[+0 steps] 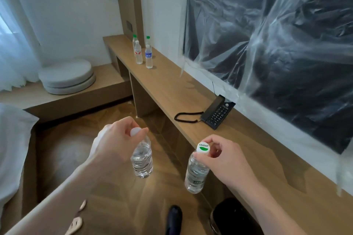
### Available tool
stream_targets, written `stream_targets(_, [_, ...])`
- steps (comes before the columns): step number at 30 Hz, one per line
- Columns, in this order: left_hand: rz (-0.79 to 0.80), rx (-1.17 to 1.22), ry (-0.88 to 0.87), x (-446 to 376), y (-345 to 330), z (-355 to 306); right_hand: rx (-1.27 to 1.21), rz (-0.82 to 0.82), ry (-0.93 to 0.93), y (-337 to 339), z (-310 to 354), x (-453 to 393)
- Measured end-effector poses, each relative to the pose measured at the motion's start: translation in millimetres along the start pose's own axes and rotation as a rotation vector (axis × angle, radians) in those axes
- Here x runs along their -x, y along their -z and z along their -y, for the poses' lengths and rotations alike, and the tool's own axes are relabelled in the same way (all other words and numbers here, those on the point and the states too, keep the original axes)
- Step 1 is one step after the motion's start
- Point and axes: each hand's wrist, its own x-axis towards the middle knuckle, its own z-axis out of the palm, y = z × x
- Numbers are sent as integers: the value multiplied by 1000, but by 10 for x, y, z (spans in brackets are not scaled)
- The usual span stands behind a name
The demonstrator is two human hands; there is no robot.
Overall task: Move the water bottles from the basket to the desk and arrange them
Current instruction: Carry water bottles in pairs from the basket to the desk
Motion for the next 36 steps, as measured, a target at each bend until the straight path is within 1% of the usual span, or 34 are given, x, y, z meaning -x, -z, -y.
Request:
stream_targets(5, [-7, 7, -3, -913, -133, 142, -3, 39, 13, -255, 48, -1005])
stream_targets(10, [-3, -32, 60, -1794, -294, 247, -21, 115, 16, -458, 154, -2131])
stream_targets(15, [-83, 22, 97, -2634, -266, 305, 39, 170, 115, -547, 399, -3276])
stream_targets(20, [-162, 56, 132, -3330, -109, 483, 44, 189, 175, -664, 702, -4071])
stream_targets(24, [-171, 60, 152, -3937, -14, 628, 26, 174, 197, -785, 871, -4638])
stream_targets(30, [-182, 84, 151, -4925, 147, 1072, 47, 173, 134, -1163, 1067, -5454])
stream_targets(36, [-119, 56, 102, -6015, 345, 1500, 76, 134, 39, -1534, 1340, -6301])
